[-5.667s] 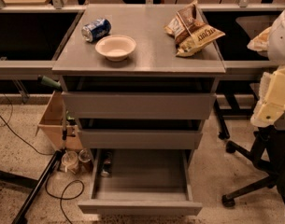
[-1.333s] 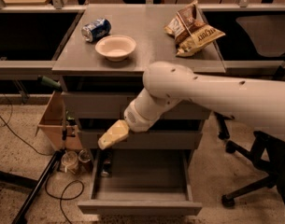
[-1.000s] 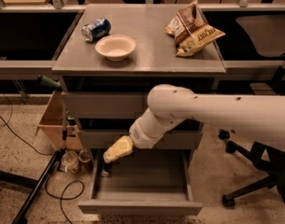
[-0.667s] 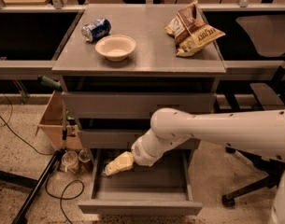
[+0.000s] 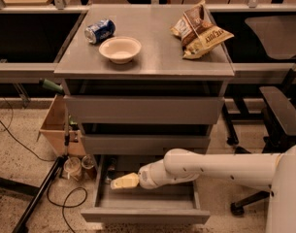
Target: Pick redbull can from bottom drawer and place on counter
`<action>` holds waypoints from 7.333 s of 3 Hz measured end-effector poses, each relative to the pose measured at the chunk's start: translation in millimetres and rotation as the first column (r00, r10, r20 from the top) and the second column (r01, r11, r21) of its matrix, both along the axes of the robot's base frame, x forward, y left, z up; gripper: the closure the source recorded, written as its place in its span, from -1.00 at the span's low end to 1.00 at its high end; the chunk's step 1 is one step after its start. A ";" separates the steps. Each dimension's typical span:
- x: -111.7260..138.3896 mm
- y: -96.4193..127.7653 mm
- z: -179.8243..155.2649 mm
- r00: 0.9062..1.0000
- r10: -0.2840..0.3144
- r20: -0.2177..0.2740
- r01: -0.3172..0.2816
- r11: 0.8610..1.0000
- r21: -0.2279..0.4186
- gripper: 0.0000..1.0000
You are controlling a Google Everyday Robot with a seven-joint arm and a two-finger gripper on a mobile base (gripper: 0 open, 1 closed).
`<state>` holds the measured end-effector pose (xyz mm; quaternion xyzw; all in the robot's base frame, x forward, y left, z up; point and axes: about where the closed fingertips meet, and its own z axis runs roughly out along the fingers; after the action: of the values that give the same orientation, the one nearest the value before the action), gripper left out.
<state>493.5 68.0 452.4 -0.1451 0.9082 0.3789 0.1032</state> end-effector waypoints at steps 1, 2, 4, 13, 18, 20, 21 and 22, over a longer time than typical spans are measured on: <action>52.0 14.6 -44.7 0.987 0.014 0.159 -0.036 0.990 0.136 -1.00; 52.0 14.6 -44.7 0.987 0.014 0.159 -0.036 0.990 0.136 -1.00; 70.6 26.5 -73.3 0.989 0.009 0.148 -0.037 0.982 0.187 -1.00; 175.0 130.3 -254.6 0.988 -0.141 0.070 0.108 0.929 0.353 -1.00; 201.9 161.7 -280.1 0.992 -0.121 0.024 0.103 0.921 0.376 -0.66; 203.5 163.9 -283.5 0.995 -0.101 0.010 0.089 0.920 0.381 -0.08; 200.0 164.8 -285.9 0.996 -0.085 0.005 0.076 0.917 0.392 0.07; 199.7 160.2 -286.0 0.996 -0.084 0.005 0.076 0.917 0.393 0.53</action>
Offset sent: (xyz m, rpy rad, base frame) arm 0.0441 0.0082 -0.0140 0.1016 -0.1302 0.0119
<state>693.2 228.2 166.4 -0.0882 0.8180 0.5468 0.1553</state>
